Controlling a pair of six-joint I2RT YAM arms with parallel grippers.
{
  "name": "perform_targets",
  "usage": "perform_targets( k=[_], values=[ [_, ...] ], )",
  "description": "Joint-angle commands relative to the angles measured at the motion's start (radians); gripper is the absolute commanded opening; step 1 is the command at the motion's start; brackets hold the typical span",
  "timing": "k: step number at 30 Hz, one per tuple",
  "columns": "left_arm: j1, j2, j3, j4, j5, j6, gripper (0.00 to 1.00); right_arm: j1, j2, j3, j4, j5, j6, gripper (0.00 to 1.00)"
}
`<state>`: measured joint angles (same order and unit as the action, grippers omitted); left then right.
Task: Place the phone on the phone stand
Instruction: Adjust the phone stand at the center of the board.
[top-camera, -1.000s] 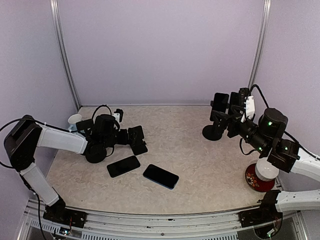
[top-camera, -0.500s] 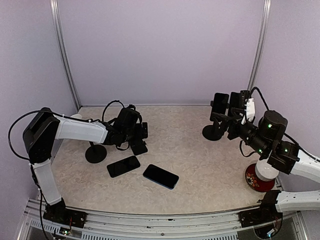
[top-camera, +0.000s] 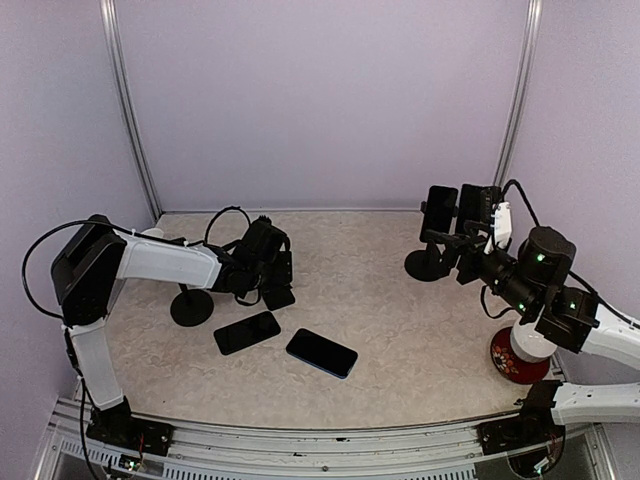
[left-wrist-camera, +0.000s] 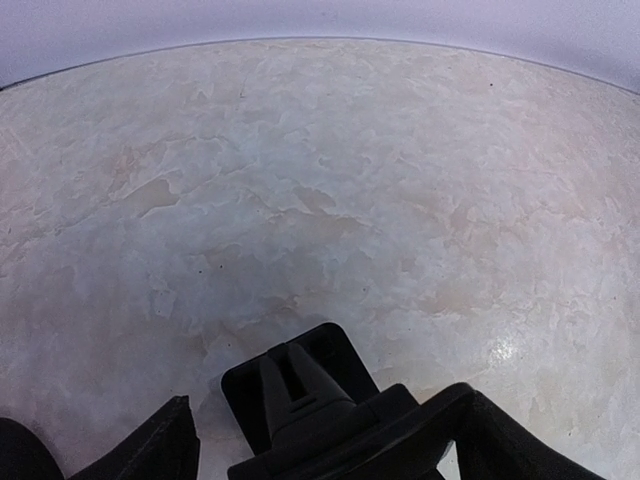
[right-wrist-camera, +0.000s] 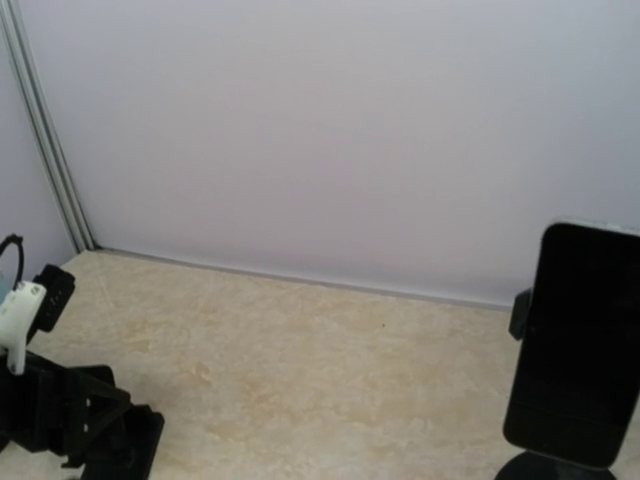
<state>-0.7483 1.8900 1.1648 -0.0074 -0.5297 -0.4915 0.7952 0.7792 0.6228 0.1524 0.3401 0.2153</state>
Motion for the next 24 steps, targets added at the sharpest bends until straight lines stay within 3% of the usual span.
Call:
perform_targets(
  k=[1,12,24],
  values=[
    [-0.006,0.011,-0.003,0.022,0.017,0.01,0.8,-0.009,-0.002,-0.009,0.004,-0.008,0.02,1.0],
    [-0.007,-0.025,-0.039,0.063,0.03,0.047,0.57,-0.009,0.016,-0.016,0.028,-0.014,0.013,1.0],
    [0.043,-0.091,-0.021,0.1,0.127,0.173,0.57,-0.01,0.029,-0.007,0.016,-0.015,0.011,1.0]
  ],
)
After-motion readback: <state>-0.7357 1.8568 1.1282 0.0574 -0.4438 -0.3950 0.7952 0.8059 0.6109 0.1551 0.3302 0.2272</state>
